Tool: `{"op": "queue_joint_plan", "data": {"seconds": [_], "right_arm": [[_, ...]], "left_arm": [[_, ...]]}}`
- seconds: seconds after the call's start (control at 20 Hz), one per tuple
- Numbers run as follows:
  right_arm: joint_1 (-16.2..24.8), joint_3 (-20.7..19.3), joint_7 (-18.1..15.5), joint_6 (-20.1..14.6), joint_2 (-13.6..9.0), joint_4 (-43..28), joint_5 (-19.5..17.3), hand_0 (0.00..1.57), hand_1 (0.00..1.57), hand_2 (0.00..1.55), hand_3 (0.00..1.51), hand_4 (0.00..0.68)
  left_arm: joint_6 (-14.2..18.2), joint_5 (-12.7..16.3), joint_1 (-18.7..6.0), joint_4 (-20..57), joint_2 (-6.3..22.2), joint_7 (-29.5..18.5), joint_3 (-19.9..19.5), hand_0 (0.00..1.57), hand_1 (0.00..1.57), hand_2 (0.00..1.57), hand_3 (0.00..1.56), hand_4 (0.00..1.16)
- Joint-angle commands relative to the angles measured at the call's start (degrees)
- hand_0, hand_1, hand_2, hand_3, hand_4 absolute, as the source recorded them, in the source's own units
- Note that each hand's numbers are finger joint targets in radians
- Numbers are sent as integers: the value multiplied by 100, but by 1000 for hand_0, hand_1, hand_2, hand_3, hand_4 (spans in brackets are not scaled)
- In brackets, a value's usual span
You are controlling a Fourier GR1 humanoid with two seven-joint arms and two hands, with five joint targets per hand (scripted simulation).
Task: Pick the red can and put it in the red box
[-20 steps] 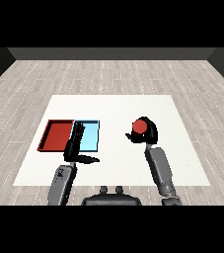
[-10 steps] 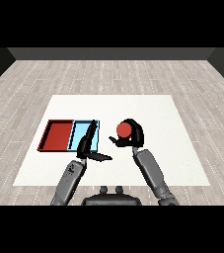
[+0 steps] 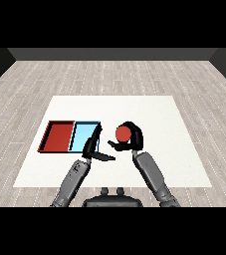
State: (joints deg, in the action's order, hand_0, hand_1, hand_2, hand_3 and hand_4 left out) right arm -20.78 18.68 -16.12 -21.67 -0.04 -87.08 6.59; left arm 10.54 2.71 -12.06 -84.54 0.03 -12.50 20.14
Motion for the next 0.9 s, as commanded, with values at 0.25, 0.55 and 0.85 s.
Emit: {"op": "queue_joint_plan", "data": {"seconds": [0.25, 0.55, 0.85], "right_arm": [[139, 321, -290, -40, 4, -91, 17, 1462, 1462, 1435, 1392, 653], [-345, 442, -52, -264, 4, 109, 177, 1469, 1469, 1437, 1386, 662], [-64, 915, -164, -542, 4, -163, 352, 1440, 1440, 1431, 1398, 658]], "left_arm": [[-90, 256, -225, 457, -3, -128, -67, 0, 0, 0, 0, 0], [-30, 700, -758, 1190, -3, -159, -38, 0, 0, 0, 0, 0], [1076, 1338, -1008, 1556, -3, -664, 1143, 0, 0, 0, 0, 0]]}}
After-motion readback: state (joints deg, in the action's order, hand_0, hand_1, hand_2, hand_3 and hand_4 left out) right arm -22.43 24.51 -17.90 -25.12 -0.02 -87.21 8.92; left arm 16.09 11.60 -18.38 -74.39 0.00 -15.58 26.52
